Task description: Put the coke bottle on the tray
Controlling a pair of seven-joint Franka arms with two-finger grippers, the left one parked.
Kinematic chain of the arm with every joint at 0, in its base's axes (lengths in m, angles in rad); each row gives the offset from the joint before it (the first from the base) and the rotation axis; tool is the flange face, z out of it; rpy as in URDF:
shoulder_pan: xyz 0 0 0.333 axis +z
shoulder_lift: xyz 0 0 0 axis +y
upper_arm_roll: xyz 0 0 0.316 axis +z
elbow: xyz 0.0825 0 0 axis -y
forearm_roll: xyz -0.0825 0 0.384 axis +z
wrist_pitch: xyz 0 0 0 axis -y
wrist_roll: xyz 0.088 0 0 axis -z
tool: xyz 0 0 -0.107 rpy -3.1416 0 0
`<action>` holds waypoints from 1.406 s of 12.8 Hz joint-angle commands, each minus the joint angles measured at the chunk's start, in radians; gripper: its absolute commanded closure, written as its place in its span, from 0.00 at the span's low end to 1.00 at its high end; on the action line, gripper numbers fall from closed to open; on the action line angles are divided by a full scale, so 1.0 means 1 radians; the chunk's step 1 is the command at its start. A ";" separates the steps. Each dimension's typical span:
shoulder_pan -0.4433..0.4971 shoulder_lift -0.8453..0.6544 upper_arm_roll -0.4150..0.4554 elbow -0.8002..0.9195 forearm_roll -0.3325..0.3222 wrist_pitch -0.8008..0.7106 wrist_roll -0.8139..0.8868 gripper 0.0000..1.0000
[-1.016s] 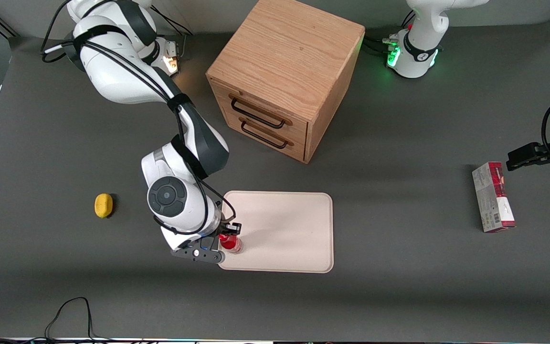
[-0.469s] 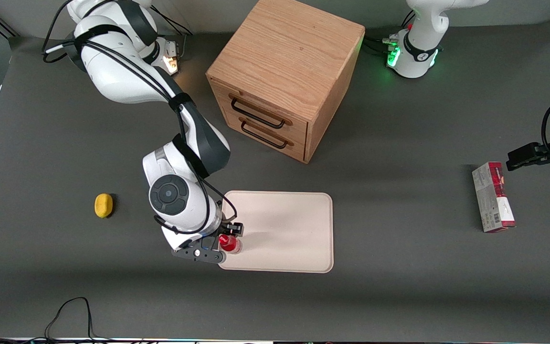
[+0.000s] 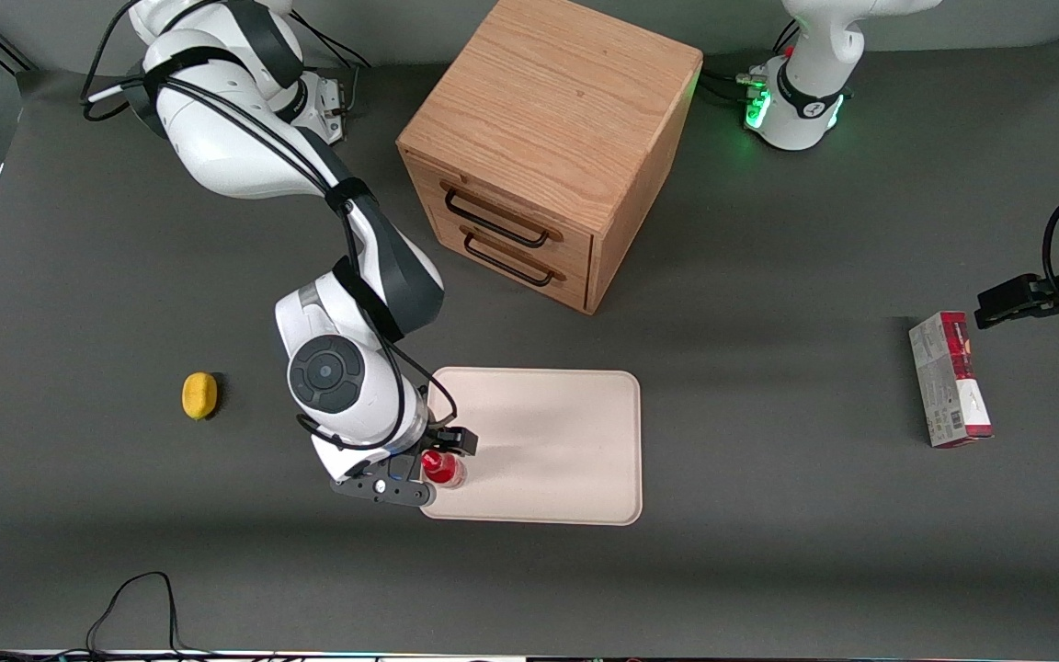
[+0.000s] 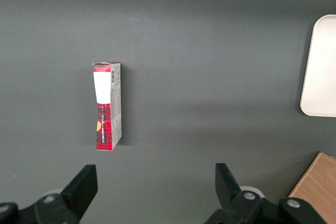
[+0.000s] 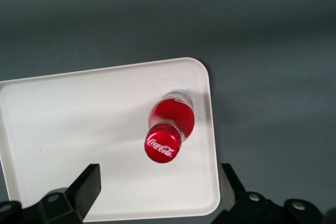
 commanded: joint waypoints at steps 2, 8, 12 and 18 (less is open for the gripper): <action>-0.043 -0.191 -0.006 -0.149 -0.004 -0.168 -0.123 0.00; -0.227 -0.774 -0.015 -0.767 0.091 -0.177 -0.476 0.00; -0.226 -0.994 -0.076 -0.968 0.094 -0.182 -0.619 0.00; -0.079 -1.022 -0.324 -0.941 0.163 -0.240 -0.682 0.00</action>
